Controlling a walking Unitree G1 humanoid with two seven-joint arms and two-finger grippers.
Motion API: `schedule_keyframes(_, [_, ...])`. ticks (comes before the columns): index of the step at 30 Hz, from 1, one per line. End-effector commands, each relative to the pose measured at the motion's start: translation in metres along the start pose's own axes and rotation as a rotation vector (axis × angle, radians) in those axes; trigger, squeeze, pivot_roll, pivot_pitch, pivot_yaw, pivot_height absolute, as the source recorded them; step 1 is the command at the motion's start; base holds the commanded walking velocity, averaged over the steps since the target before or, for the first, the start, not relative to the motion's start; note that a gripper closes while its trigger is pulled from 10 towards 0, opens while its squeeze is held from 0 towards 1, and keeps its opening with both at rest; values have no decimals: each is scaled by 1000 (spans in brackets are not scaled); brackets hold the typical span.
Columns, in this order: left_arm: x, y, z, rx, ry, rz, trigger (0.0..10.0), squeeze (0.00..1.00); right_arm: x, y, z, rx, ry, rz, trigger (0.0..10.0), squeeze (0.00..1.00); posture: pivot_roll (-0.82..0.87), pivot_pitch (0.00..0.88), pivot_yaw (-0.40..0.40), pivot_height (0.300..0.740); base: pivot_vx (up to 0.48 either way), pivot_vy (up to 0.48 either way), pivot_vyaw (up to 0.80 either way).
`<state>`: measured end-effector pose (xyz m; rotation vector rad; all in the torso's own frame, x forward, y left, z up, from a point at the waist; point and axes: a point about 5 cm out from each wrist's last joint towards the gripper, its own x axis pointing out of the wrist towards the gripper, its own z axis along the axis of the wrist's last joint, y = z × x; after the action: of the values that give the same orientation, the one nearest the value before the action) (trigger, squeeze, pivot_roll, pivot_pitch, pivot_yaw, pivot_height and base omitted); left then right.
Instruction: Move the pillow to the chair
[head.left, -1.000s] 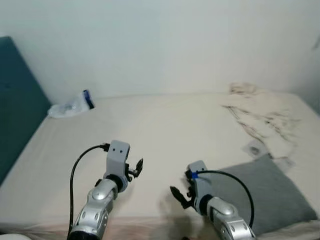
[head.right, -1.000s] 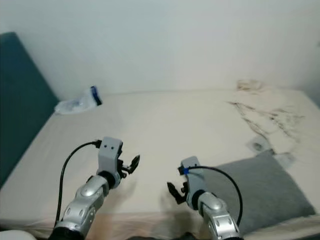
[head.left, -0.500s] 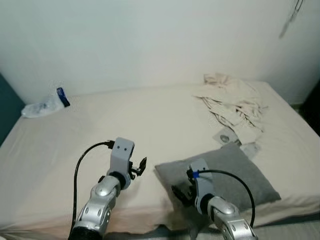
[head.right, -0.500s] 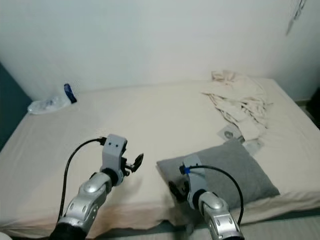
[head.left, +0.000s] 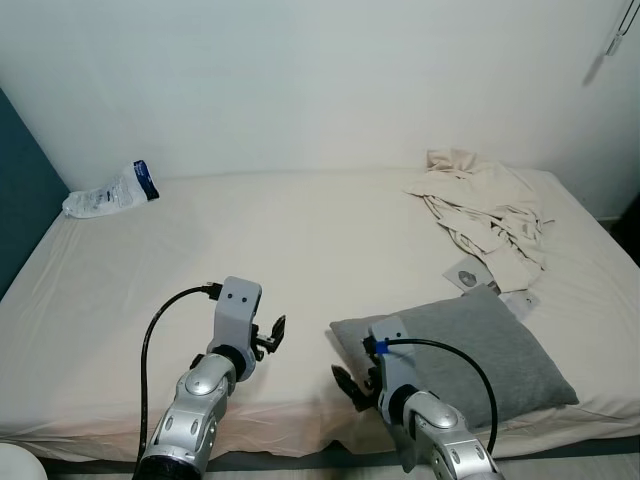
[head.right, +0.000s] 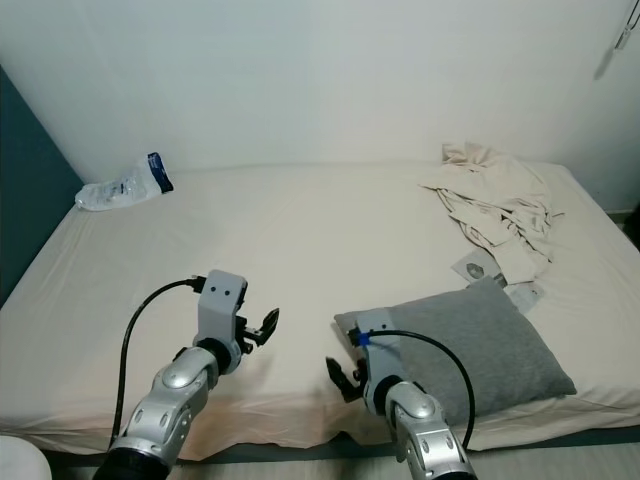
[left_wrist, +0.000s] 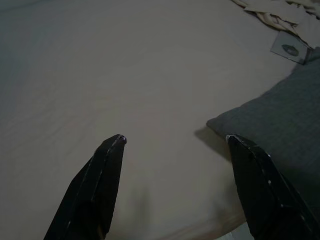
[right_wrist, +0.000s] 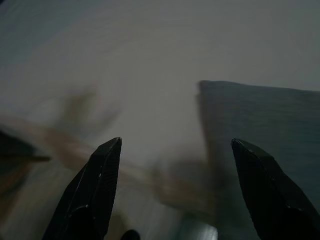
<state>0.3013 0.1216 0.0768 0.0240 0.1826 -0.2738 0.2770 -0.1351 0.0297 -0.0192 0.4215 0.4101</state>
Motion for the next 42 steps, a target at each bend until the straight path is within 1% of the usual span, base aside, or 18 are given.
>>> schedule_keyframes(1, [0,0,-5,-28,22,-2,10000,0,0,-1,1,6,-13,-18,10000,0,13,89,58,717,0,0,0])
schedule_keyframes(4, [-1,-4,-7,-87,28,-65,10000,0,-1,-8,5,20,-38,-70,10000,0,9,88,57,717,0,0,0])
schedule_keyframes(7, [-5,-10,-5,-112,14,-177,10000,0,-4,-23,11,93,-93,-171,10000,0,11,88,55,717,0,0,0])
schedule_keyframes(11, [-6,-11,-5,-116,20,-195,10000,0,-5,-27,12,107,-105,-195,10000,0,12,88,55,717,0,0,0])
schedule_keyframes(13, [-7,-13,-8,-164,31,-205,10000,0,-5,-27,12,123,-119,-194,10000,0,12,88,54,712,0,0,0])
schedule_keyframes(15, [-9,-15,-12,-266,61,-241,10000,0,-5,-26,13,129,-127,-191,10000,0,9,90,53,702,0,0,0])
schedule_keyframes(16, [-11,-17,-13,-302,77,-257,10000,0,-5,-26,13,133,-129,-186,10000,0,9,90,53,697,0,0,0])
schedule_keyframes(17, [-11,-18,-14,-321,87,-266,10000,0,-5,-26,13,134,-129,-183,10000,0,9,90,53,692,0,0,0])
schedule_keyframes(19, [-13,-18,-16,-320,100,-283,10000,0,-6,-25,12,133,-129,-188,10000,0,8,92,53,682,0,0,0])
schedule_keyframes(22, [-14,-17,-18,-292,103,-274,10000,0,-6,-25,12,132,-130,-191,10000,0,7,93,53,672,0,0,0])
schedule_keyframes(25, [-14,-14,-20,-273,102,-249,10000,0,-7,-26,13,117,-135,-192,10000,0,6,94,54,652,0,0,0])
schedule_keyframes(29, [-14,-15,-19,-275,104,-255,10000,0,-7,-25,15,90,-146,-189,10000,0,5,96,54,652,0,0,0])
schedule_keyframes(32, [-14,-15,-19,-283,112,-267,10000,0,-7,-24,15,86,-151,-187,10000,0,6,97,53,652,0,0,0])
schedule_keyframes(34, [-16,-16,-20,-295,126,-289,10000,0,-8,-24,16,83,-159,-182,10000,0,6,96,53,642,0,0,0])
schedule_keyframes(36, [-16,-16,-20,-295,132,-291,10000,0,-8,-23,16,76,-159,-180,10000,0,6,97,52,642,0,0,0])
schedule_keyframes(38, [-17,-16,-21,-290,133,-287,10000,0,-9,-23,15,78,-162,-178,10000,0,7,95,52,642,0,0,0])
schedule_keyframes(40, [-16,-15,-21,-273,134,-270,10000,0,-10,-23,15,89,-172,-180,10000,0,6,93,54,632,0,0,0])
schedule_keyframes(42, [-15,-15,-20,-249,133,-266,10000,0,-10,-23,15,80,-167,-183,10000,0,6,93,54,622,0,0,0])
